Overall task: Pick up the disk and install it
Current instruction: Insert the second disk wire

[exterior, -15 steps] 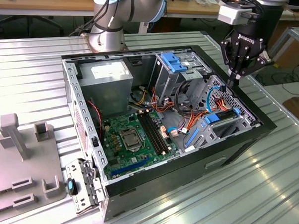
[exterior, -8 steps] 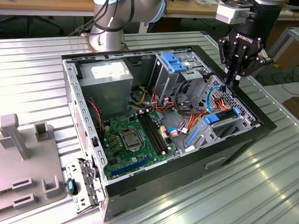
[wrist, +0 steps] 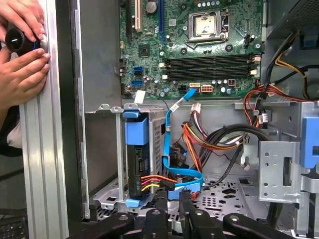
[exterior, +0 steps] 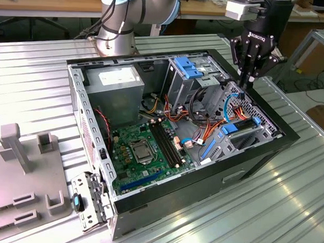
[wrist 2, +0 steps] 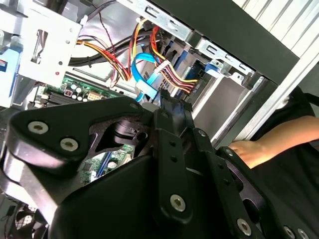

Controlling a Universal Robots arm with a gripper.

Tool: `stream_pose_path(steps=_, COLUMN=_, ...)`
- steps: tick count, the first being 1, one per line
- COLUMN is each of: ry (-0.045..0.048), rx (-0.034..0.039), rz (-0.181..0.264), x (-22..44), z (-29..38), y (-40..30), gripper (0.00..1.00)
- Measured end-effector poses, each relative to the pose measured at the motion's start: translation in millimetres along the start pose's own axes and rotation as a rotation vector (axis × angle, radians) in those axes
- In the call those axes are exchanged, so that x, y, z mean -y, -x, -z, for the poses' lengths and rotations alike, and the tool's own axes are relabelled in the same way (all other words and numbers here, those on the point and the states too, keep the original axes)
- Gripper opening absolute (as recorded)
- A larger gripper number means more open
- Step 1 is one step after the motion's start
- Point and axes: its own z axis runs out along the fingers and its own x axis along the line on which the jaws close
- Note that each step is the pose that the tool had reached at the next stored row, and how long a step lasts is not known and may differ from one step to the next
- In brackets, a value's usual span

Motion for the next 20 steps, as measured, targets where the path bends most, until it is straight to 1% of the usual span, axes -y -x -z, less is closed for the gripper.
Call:
stream_pose_path(steps=1, ry=-0.0001, rx=-0.0072, rz=0.001, x=0.0, z=-1.0, y=0.3, gripper=0.24)
stream_pose_path(steps=2, ry=-0.0003, rx=-0.0127, rz=0.001, x=0.1, z=-1.9, y=0.5, gripper=0.24)
stream_pose_path(steps=3, ry=-0.0008, rx=-0.0217, rz=0.003, x=0.3, z=-3.3, y=1.0, gripper=0.24)
stream_pose_path(steps=5, ry=-0.0015, rx=-0.029, rz=0.005, x=0.3, z=-5.0, y=1.5, gripper=0.24)
stream_pose_path(steps=6, ry=-0.0019, rx=-0.0309, rz=0.006, x=0.3, z=-5.8, y=1.8, gripper=0.24)
stream_pose_path(steps=12, ry=-0.0021, rx=-0.031, rz=0.007, x=0.2, z=-6.3, y=2.2, gripper=0.25)
stream_pose_path(steps=15, ry=-0.0024, rx=-0.0311, rz=0.008, x=0.1, z=-7.9, y=2.6, gripper=0.44)
stream_pose_path(steps=17, ry=-0.0033, rx=-0.0327, rz=0.011, x=-0.1, z=-10.3, y=3.3, gripper=0.44)
stream_pose_path(steps=20, ry=-0.0055, rx=-0.0343, rz=0.018, x=-0.2, z=-12.1, y=3.9, gripper=0.44)
